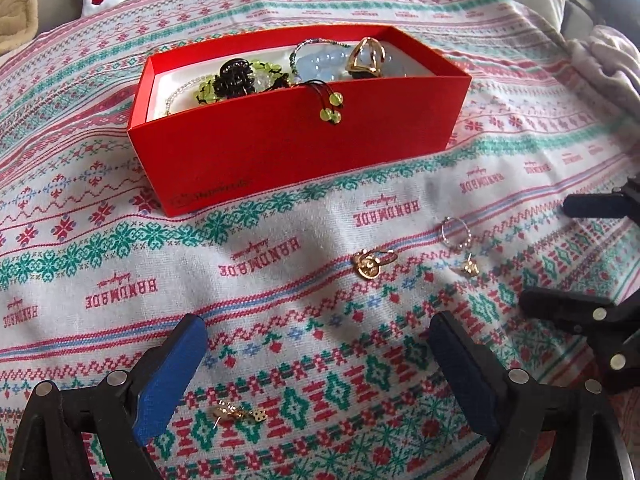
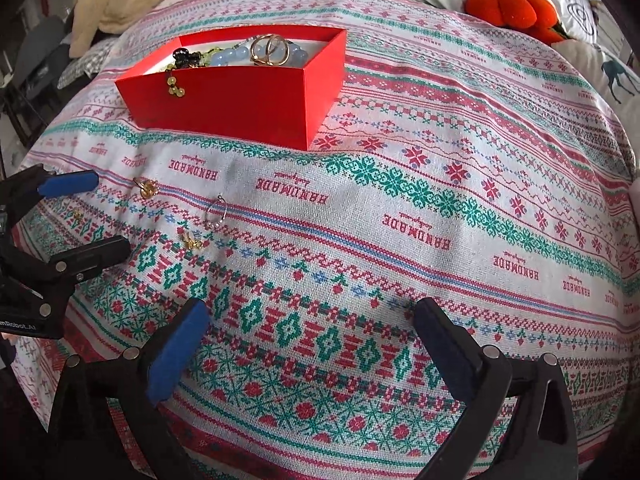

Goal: Organize jewelry
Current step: 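Withdraw both tools from the box toward the small gold earrings, then grasp a small gold earring with the left tool while the right grasps a gold hoop earring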

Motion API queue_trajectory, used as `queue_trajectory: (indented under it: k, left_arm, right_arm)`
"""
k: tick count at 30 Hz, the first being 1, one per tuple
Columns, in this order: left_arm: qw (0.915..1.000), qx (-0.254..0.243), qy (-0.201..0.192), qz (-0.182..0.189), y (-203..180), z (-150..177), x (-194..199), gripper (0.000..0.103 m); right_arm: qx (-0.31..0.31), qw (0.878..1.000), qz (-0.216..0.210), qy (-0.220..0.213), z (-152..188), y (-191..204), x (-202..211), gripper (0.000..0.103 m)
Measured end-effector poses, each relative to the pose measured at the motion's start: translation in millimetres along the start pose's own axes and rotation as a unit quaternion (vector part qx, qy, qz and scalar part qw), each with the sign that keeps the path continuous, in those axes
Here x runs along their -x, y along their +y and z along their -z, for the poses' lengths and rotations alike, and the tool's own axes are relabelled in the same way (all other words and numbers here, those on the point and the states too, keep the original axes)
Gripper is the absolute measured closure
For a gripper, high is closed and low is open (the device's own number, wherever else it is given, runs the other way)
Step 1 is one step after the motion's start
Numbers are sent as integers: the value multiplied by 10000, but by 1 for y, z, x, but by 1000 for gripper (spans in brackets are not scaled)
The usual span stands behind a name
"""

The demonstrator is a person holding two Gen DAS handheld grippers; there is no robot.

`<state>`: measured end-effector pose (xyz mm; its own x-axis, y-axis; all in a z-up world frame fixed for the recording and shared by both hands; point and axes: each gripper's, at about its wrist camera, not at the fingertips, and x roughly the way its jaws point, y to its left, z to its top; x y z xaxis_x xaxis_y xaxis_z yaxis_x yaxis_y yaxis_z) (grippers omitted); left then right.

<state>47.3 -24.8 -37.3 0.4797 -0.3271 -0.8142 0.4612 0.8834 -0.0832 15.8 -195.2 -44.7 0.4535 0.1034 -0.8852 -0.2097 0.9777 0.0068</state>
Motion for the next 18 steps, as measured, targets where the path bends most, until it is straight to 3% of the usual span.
queue_trajectory:
  k: [9,18]
  left_arm:
    - [9991,80,-155,388,-4,-7,0,51]
    - [9989,1,-253,404,-14,-14,-2,65]
  right_arm:
    - [82,9999,30,-117,5,5,2,0]
    - [105,9999,25,-125,3,6,2,0]
